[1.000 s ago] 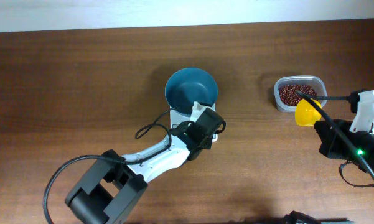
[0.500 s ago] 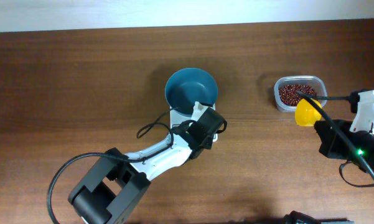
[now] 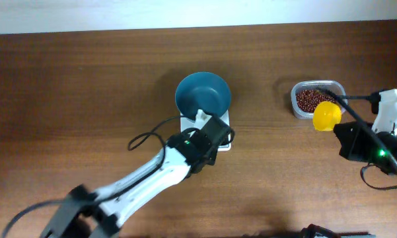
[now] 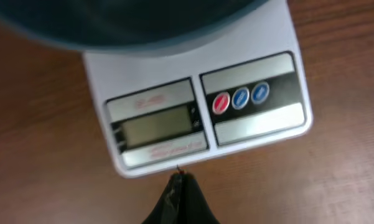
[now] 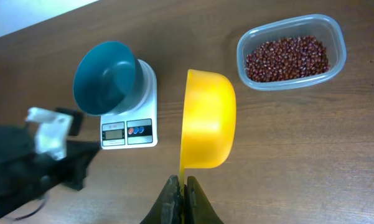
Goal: Scoop item into bowl and weigh 50g on scale
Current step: 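Withdraw the left gripper from the scale toward the left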
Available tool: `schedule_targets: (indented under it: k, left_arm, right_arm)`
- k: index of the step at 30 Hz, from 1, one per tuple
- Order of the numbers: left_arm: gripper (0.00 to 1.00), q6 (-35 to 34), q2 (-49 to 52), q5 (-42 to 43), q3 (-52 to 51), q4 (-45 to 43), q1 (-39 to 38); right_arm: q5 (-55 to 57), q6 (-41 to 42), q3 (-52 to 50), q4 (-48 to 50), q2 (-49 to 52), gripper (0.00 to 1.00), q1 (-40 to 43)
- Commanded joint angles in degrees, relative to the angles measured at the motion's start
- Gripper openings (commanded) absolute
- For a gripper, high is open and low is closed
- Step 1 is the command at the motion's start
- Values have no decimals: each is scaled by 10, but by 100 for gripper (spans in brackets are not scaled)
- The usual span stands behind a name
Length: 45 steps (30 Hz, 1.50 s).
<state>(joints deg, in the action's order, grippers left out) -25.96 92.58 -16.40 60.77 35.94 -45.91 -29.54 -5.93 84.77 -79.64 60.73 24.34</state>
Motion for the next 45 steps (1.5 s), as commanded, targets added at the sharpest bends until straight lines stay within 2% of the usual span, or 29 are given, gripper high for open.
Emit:
schedule_targets:
  k: [1,10,14,19,24,31,35,36,38,40,41,42,45]
  left_arm:
    - [0,35,-77,2,3,66,-1]
    - [0,128,-176,12,3,198,0]
    - [0,161,-210,21,3,229,2]
    - [0,197,-253,120,3,229,54]
    - [1,196,-262,122,3,229,86]
    - [1,198,-262,122,3,235,86]
    - [2,224,-262,139,3,242,86]
    - [6,224,-262,139,3,242,86]
    - [25,224,-262,138,3,242,86]
    - [38,224,-262,139,3,242,86]
    - [64,224,-262,139,3,242,86]
    - [99,224,-262,138,3,242,86]
    - [99,224,-262,136,3,242,86]
  right_arm:
    - [3,4,4,9,8,4,1]
    - [3,4,4,11,22,4,1]
    - [3,4,4,11,22,4,1]
    - [2,4,4,10,22,4,1]
    - [2,4,4,10,22,4,1]
    - [3,4,4,10,22,4,1]
    - [3,4,4,10,22,4,1]
    - [2,4,4,10,22,4,1]
    - [3,4,4,10,22,4,1]
    - [2,4,4,10,22,4,1]
    - [2,4,4,10,22,4,1]
    - [3,4,4,10,22,4,1]
    - [2,4,4,10,22,4,1]
